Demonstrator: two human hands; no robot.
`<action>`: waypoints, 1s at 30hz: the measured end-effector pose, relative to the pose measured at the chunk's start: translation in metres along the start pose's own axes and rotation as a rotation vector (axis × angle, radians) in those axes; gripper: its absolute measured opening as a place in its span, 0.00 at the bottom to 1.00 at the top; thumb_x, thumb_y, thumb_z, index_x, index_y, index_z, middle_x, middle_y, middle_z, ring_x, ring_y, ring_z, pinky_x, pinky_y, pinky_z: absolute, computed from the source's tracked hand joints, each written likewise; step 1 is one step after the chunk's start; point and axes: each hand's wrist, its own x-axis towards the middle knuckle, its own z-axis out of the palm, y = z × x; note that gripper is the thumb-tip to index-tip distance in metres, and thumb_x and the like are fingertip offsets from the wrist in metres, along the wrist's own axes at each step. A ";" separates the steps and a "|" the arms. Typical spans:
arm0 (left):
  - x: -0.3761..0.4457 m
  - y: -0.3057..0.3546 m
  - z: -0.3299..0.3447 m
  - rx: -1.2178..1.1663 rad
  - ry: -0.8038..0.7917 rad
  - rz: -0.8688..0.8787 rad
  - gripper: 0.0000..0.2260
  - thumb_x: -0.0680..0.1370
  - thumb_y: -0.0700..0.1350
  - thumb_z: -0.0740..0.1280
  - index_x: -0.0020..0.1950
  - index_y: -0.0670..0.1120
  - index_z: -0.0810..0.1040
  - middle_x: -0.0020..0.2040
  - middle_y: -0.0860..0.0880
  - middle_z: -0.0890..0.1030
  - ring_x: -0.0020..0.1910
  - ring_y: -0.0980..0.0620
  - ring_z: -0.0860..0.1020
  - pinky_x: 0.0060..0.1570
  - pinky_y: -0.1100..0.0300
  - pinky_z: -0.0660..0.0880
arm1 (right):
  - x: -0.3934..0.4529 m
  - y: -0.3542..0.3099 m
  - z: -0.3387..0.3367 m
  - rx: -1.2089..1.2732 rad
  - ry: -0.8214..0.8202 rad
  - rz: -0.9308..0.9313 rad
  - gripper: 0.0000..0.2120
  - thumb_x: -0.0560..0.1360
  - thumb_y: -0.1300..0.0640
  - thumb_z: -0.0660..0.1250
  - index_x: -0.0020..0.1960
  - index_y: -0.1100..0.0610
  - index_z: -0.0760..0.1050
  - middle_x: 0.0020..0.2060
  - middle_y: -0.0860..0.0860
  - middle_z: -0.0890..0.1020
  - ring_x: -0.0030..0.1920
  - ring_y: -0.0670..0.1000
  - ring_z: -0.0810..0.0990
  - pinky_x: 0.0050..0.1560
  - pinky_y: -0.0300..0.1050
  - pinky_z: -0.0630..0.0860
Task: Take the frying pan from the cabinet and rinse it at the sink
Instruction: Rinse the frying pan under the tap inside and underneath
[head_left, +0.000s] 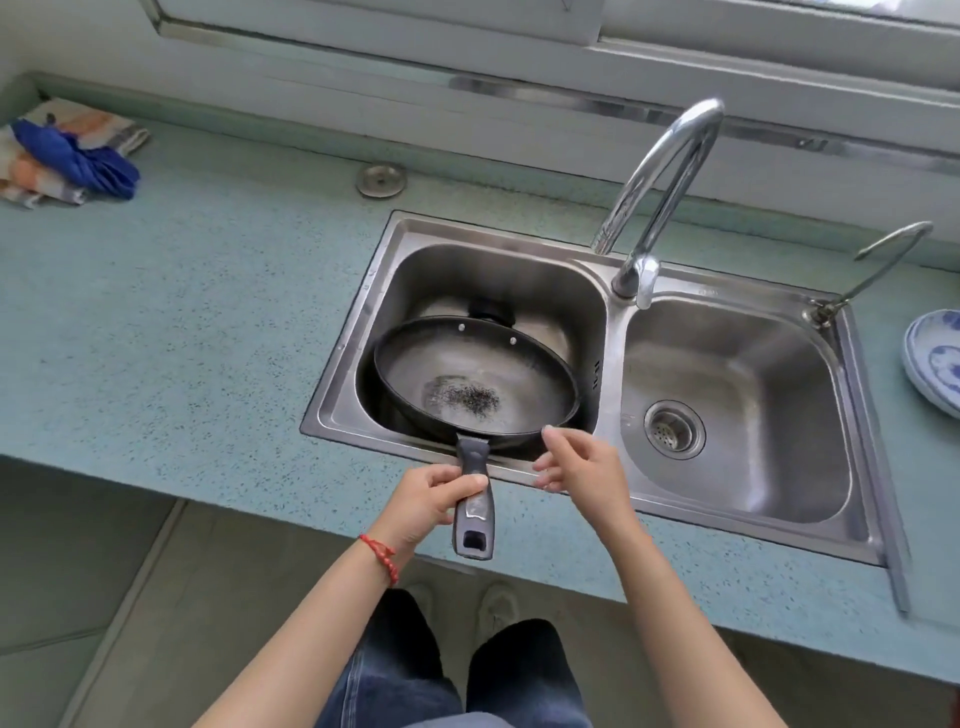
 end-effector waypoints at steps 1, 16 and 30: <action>-0.001 -0.001 0.001 -0.019 0.013 -0.009 0.05 0.72 0.42 0.69 0.35 0.46 0.79 0.26 0.56 0.79 0.28 0.60 0.76 0.30 0.68 0.71 | 0.015 -0.001 -0.008 0.020 0.042 -0.009 0.07 0.76 0.55 0.63 0.43 0.56 0.78 0.31 0.55 0.80 0.24 0.45 0.78 0.28 0.36 0.75; -0.008 0.003 0.015 -0.122 0.223 -0.065 0.02 0.72 0.37 0.67 0.41 0.41 0.80 0.33 0.43 0.81 0.30 0.52 0.79 0.27 0.65 0.74 | 0.190 -0.049 -0.085 0.294 0.444 -0.062 0.07 0.76 0.58 0.61 0.47 0.62 0.75 0.34 0.55 0.78 0.27 0.47 0.77 0.24 0.33 0.72; -0.007 0.004 0.017 -0.176 0.230 -0.101 0.12 0.61 0.44 0.70 0.41 0.40 0.80 0.34 0.43 0.83 0.29 0.52 0.80 0.27 0.64 0.75 | 0.202 -0.041 -0.114 0.459 0.381 -0.114 0.11 0.74 0.68 0.63 0.34 0.59 0.74 0.16 0.45 0.76 0.17 0.41 0.71 0.24 0.31 0.71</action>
